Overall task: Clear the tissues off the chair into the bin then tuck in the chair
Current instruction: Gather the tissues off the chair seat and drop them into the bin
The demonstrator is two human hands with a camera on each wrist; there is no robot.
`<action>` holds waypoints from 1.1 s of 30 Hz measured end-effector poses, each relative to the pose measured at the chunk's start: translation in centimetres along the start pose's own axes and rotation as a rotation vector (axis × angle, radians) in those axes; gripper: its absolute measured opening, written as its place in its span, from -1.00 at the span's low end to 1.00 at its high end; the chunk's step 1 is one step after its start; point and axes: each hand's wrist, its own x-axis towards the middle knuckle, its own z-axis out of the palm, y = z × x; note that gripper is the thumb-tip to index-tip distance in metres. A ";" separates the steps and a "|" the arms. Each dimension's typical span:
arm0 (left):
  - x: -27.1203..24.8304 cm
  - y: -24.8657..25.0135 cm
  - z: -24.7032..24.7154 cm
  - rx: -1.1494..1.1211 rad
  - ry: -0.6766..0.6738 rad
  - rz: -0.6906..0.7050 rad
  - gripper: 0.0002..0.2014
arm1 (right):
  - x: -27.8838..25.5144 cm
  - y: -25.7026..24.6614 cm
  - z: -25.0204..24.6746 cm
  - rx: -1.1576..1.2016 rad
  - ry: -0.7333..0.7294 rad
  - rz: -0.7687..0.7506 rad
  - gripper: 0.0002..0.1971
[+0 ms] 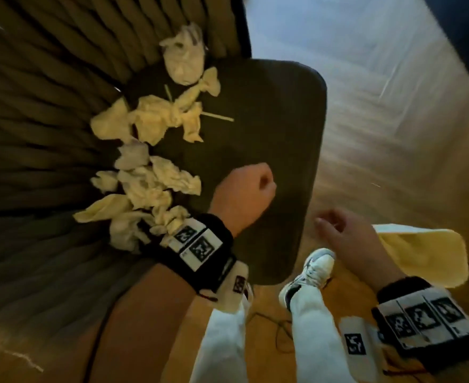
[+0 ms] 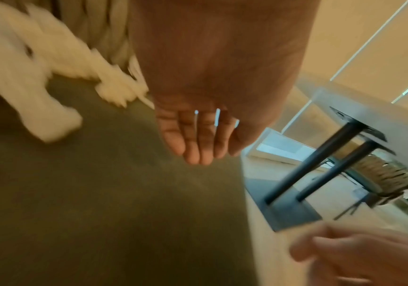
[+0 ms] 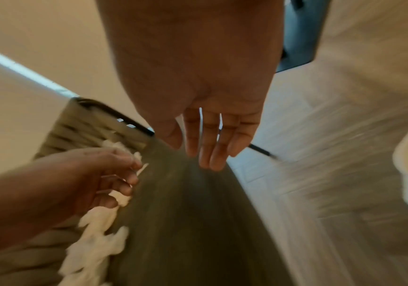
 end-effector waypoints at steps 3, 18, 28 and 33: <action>0.3 -7.0 -4.9 0.360 0.206 -0.203 -0.61 | 0.4 -4.6 3.3 0.044 -0.090 -0.035 -0.92; 0.8 -15.2 -10.9 0.130 0.168 0.050 -0.82 | 0.4 -12.4 19.2 -0.803 -0.442 -0.319 -0.01; -2.2 -17.7 -14.5 0.117 0.076 0.201 -0.91 | 2.4 -11.6 20.7 -0.755 -0.466 -0.326 -0.19; -3.2 -19.0 -13.0 0.139 -0.010 0.186 -0.89 | 2.4 -11.4 21.3 -0.726 -0.436 -0.326 -0.26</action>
